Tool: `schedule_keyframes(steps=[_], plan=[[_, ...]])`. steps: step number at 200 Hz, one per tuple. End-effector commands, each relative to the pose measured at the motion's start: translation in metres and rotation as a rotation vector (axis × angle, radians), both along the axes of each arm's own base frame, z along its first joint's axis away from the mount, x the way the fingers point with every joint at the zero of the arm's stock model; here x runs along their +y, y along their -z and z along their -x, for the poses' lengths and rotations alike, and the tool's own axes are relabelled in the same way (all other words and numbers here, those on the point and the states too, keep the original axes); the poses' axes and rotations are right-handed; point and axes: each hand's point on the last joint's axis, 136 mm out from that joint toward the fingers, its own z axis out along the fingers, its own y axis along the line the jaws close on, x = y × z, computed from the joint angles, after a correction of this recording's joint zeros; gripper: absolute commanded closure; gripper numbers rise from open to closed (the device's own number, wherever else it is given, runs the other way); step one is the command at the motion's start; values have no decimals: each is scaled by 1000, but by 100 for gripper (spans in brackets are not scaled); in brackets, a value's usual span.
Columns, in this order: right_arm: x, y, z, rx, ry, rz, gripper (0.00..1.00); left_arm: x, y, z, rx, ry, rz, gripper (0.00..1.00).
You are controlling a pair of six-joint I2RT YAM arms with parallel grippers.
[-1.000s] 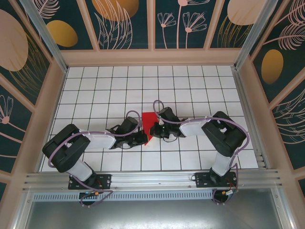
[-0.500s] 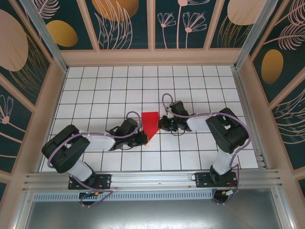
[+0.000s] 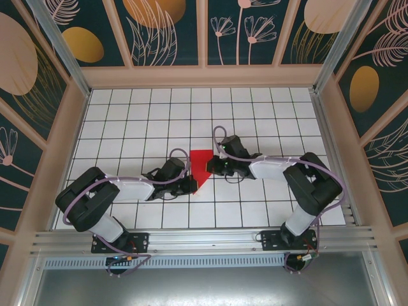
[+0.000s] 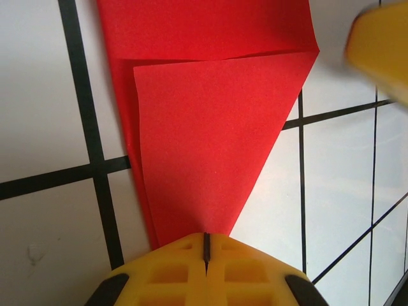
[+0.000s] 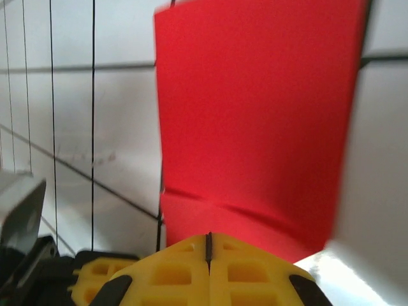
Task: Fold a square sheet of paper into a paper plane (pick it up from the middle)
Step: Third fold the triangle at the center of the table.
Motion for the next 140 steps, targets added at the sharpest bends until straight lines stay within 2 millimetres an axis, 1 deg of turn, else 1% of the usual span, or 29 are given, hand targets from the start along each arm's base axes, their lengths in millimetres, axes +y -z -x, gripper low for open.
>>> schedule_keyframes(steps=[1,18,31,55,81,97,112,129,140], plan=[[19,6,0,39,-12,-21,99,42,39,22,94,-21,-208,100],[27,16,1,75,-29,-23,99,41,37,22,93,-21,-202,100],[26,25,3,99,-26,-8,99,40,36,22,91,-18,-198,100],[14,42,5,138,14,58,100,38,32,23,88,1,-189,100],[1,56,7,176,57,107,99,34,27,35,99,77,-162,100],[-3,60,7,186,74,124,100,38,27,43,108,118,-178,100],[-2,59,7,188,75,115,100,45,28,48,108,137,-206,100],[-1,59,8,192,75,108,100,43,24,52,108,157,-188,100],[0,59,8,193,75,105,100,41,20,51,96,162,-176,100]])
